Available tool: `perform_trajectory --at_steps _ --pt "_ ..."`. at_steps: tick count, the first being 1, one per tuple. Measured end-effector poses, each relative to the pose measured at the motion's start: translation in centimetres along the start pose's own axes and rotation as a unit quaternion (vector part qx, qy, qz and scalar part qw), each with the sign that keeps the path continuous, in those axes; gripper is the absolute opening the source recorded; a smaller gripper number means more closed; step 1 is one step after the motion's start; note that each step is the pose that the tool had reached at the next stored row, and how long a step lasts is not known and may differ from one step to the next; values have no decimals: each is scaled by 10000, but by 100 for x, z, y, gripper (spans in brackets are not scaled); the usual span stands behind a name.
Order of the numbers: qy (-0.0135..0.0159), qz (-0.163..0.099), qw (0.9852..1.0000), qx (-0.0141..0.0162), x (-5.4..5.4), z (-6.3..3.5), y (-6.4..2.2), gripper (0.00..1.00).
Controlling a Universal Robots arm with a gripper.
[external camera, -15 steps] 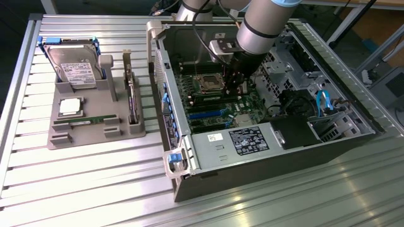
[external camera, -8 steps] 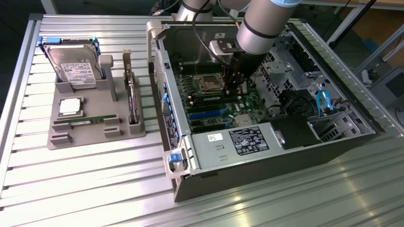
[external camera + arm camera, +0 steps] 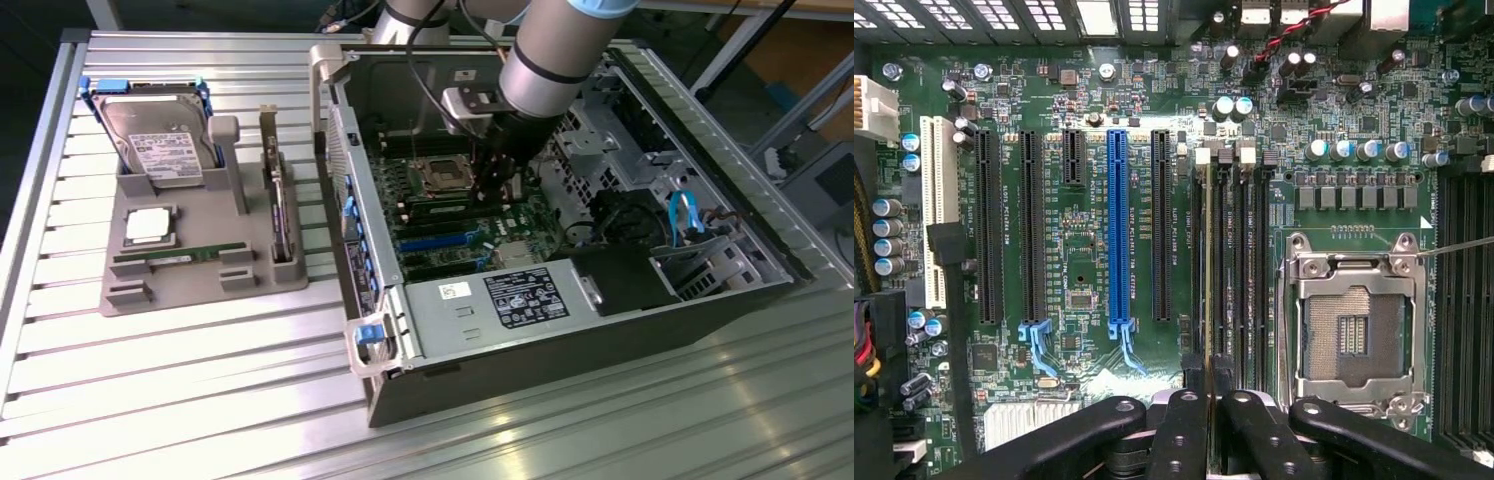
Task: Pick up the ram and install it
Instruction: 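Insert the ram into the slot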
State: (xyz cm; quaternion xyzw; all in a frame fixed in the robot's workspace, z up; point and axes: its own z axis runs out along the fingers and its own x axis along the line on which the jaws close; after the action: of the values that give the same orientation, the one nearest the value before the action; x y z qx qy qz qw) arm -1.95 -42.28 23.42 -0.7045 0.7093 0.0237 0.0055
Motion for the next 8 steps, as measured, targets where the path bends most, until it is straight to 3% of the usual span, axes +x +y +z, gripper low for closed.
perform_trajectory --at_steps 8 --pt "-1 30 10000 1 0 1 0 12"
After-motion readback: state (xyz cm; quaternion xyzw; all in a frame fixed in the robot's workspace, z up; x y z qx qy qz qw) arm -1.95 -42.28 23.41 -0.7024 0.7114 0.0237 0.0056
